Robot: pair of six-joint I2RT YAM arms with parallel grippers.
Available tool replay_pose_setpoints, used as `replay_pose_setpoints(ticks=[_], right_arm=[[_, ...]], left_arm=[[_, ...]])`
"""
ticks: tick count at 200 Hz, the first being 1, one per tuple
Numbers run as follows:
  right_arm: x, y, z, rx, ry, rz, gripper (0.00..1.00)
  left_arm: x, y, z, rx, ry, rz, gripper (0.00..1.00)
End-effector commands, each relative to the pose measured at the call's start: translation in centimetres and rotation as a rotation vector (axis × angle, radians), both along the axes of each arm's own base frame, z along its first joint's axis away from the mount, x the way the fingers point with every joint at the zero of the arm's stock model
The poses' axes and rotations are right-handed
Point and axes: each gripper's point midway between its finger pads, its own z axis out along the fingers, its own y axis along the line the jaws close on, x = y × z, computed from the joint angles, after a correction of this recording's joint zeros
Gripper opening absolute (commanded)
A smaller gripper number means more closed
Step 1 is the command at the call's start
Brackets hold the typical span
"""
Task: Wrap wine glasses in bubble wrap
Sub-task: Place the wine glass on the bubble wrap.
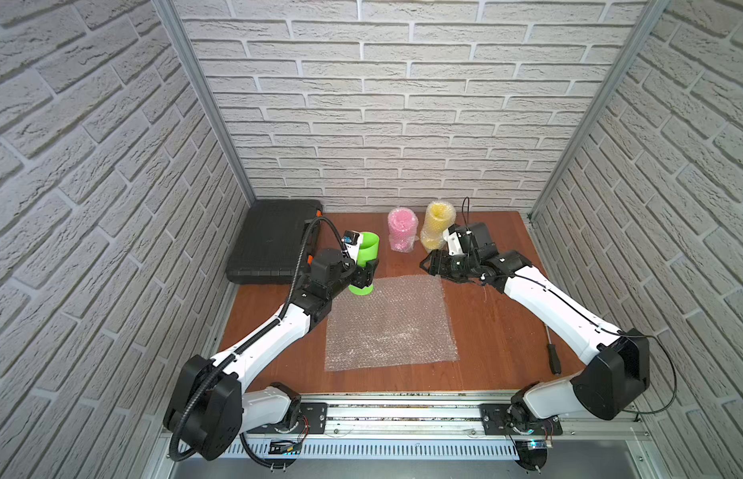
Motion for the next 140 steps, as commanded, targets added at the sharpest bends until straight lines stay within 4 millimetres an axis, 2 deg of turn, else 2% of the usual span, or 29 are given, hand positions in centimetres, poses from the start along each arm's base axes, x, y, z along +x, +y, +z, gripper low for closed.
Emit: replay_pose_setpoints(ticks=[1,38,67,98,140], right_arm=[[-0.1,-0.1,1.4,0.018,-0.039,0.013,0.66],[-0.4,0.1,1.2,0.032,-0.033,0.014,0.65],[-0.7,-0.1,0.9,0.031,-0.027,0.012,0.65],[-1.0,-0.2,0.2,0.027,-0.009,0.008,0.65],[-0.9,-0.2,-0.2,0.026,0.000,0.006,0.65]], left_arm=[[-3.2,2.5,-4.0,0.011,0.339,0.144,0.72],[-6.5,2.4,-5.7,-0.009,0.608,0.168,0.70],[-7.9,4.3,-8.0,0.077,0.755,0.281,0.69],[-8.9,4.5,-10.5,0.167,0.901,0.306,0.67],[-8.9,4.2,-13.4,0.222,1.007,0.335,0.67]])
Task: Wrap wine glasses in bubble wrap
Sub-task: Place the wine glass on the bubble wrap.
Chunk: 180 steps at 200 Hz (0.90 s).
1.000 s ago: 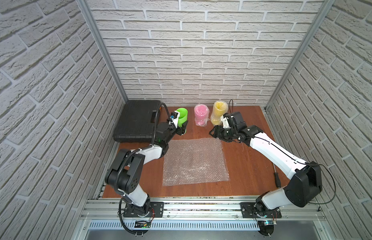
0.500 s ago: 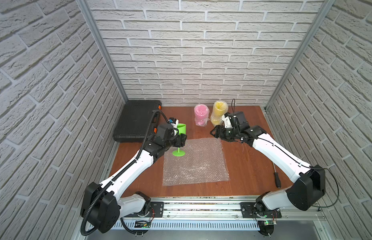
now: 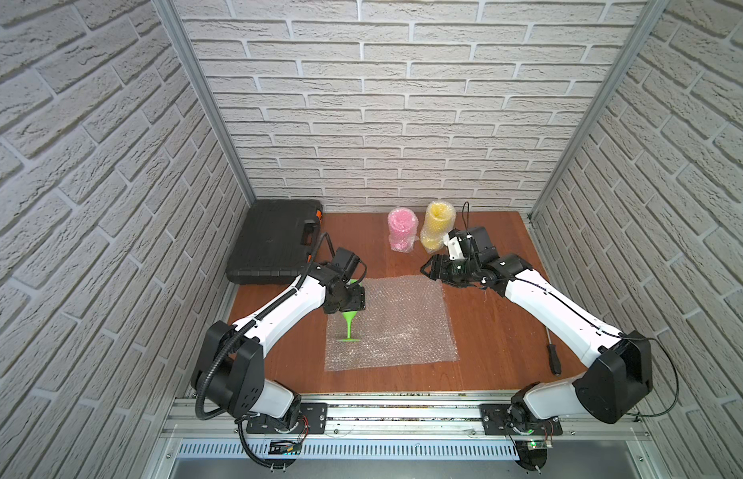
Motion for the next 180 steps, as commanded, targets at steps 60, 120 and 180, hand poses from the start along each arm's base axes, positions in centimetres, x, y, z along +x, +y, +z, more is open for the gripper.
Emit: replay_pose_setpoints(ticks=[60,120,180], right_arm=[[0.7,0.2,0.0,0.015,-0.009,0.004,0.65],[1.2,0.5,-0.6,0.014,0.011,0.013,0.64],[0.7,1.2,0.4,0.011,0.015,0.058,0.64]], left_arm=[[-0.6,-0.2,-4.4,0.068,0.178,0.044,0.68],[-0.4,-0.2,-5.5,0.058,0.213,0.068,0.80],[-0.1,2.0,-0.3,-0.013,0.105,0.116,0.97]])
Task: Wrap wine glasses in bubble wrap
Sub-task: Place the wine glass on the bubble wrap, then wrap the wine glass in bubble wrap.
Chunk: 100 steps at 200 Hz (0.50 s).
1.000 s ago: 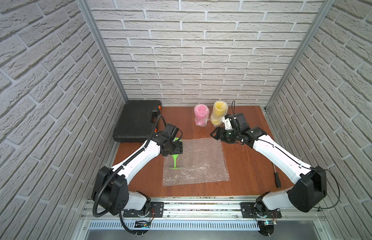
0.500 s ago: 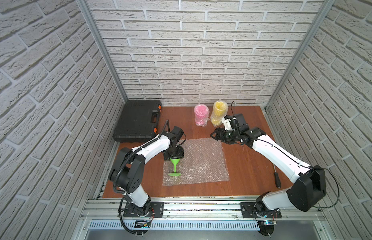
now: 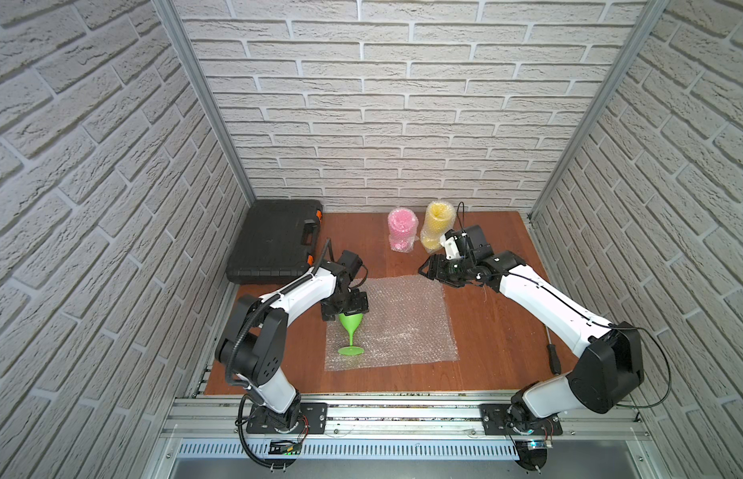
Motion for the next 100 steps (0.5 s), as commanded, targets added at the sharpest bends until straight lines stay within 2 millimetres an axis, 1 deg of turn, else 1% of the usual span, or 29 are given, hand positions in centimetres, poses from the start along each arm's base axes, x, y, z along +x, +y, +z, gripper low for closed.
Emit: replay_pose_setpoints(ticks=[1,21,37,46,56,72,100], right_arm=[[0.0,0.7,1.4,0.010,-0.024,0.041,0.64],[-0.4,1.3,1.5,0.006,-0.017,0.066,0.63],[-0.8,2.2,1.4,0.011,-0.007,0.089,0.61],[-1.1,2.9,1.2,0.016,0.001,0.108,0.59],[-1.6,3.9,0.8,0.018,0.015,0.141,0.58],[-2.3,5.3,0.0,0.003,0.049,0.192,0.55],[-3.3,7.4,-1.7,-0.001,0.099,0.251,0.52]], left_arm=[[-0.1,1.1,3.2,-0.036,-0.058,0.020,0.97],[-0.5,2.8,4.8,-0.035,-0.091,0.041,0.96],[-1.1,4.7,5.5,-0.015,-0.110,0.068,0.91],[-1.5,5.7,5.5,-0.019,-0.114,0.083,0.87],[-1.9,6.5,5.1,-0.033,-0.110,0.099,0.81],[-2.5,7.4,3.8,-0.052,-0.088,0.121,0.72],[-3.2,7.4,0.7,-0.095,-0.037,0.130,0.59]])
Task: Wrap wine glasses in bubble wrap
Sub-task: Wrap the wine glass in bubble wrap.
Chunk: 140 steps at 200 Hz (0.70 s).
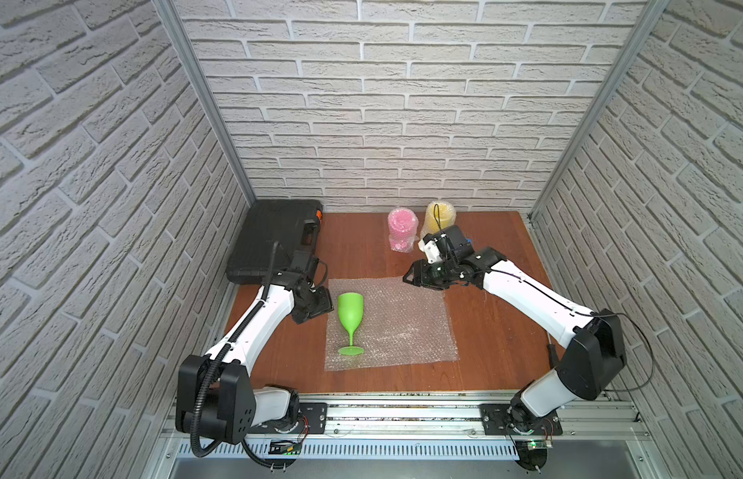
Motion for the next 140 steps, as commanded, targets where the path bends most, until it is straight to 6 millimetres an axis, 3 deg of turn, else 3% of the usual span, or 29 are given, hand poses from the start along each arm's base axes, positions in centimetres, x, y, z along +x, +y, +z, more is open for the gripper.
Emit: replay_pose_setpoints(ticks=[1,31,57,108,140], right_arm=[[-1.1,1.7,-0.5,0.006,0.031,0.065,0.52],[-1.5,2.7,-1.4,0.001,0.058,0.088,0.50],[-1.7,3.2,-1.5,0.001,0.062,0.097,0.50],[-2.1,4.2,-2.5,-0.005,0.094,0.120,0.48],[-2.3,4.4,-3.0,-0.016,0.106,0.125,0.48]], left_arm=[[-1.1,-0.5,-2.6,-0.057,0.060,-0.031,0.59],[-1.1,-0.8,-5.6,-0.091,0.095,-0.035,0.54],[-0.6,-1.1,-6.8,-0.102,0.112,-0.055,0.48],[0.4,-1.2,-8.2,-0.089,0.131,-0.108,0.40],[0.9,-2.2,-8.1,-0.140,0.118,-0.133,0.23]])
